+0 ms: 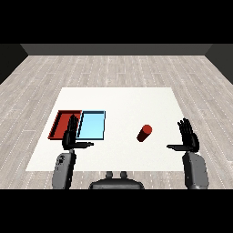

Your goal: Pick the red can and put it in the red box

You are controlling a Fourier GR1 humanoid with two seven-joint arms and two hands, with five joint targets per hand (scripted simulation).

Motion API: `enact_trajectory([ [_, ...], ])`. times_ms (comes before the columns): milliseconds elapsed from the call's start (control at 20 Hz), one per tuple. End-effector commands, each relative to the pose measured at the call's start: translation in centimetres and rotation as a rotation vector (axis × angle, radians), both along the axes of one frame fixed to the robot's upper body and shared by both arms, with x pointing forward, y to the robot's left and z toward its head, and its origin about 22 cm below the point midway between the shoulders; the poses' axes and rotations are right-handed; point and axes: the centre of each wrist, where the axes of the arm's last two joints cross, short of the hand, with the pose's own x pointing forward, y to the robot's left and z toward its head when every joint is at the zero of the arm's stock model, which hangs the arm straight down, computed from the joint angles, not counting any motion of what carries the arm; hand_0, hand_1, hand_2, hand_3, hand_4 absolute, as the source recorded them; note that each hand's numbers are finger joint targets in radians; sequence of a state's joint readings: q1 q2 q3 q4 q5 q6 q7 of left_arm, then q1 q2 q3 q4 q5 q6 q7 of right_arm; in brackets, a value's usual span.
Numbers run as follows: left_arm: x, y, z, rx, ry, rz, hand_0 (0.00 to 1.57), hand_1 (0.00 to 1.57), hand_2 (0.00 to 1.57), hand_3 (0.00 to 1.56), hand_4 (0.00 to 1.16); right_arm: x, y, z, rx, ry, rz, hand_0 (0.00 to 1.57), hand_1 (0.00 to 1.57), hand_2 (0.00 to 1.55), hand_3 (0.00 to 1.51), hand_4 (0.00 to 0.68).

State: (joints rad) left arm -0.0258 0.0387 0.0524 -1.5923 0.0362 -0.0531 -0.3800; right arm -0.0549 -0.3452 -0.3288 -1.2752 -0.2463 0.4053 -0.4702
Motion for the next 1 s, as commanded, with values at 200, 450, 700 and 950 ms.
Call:
enact_trajectory([
  [200,-0.3,1.0,-0.2,-0.018,-0.024,-0.003,0.00,0.00,0.00,0.00,0.00,1.9,-0.5,-1.2,-0.004,0.014,0.027,0.00,0.00,0.00,0.00,0.000],
  [450,0.5,0.5,-0.1,-0.046,-0.032,-0.015,0.00,0.00,0.00,0.00,0.00,0.2,2.5,-0.8,0.052,0.036,0.054,0.00,0.00,0.00,0.00,0.000],
  [700,-0.2,-0.2,0.0,-0.047,-0.047,0.003,0.00,0.00,0.00,0.00,0.00,2.7,5.1,-1.1,0.058,0.073,0.064,0.00,0.00,0.00,0.00,0.000],
  [950,0.5,1.0,0.6,-0.062,-0.062,-0.013,0.00,0.00,0.00,0.00,0.00,3.7,4.4,-2.6,0.072,0.126,0.093,0.00,0.00,0.00,0.00,0.000],
])
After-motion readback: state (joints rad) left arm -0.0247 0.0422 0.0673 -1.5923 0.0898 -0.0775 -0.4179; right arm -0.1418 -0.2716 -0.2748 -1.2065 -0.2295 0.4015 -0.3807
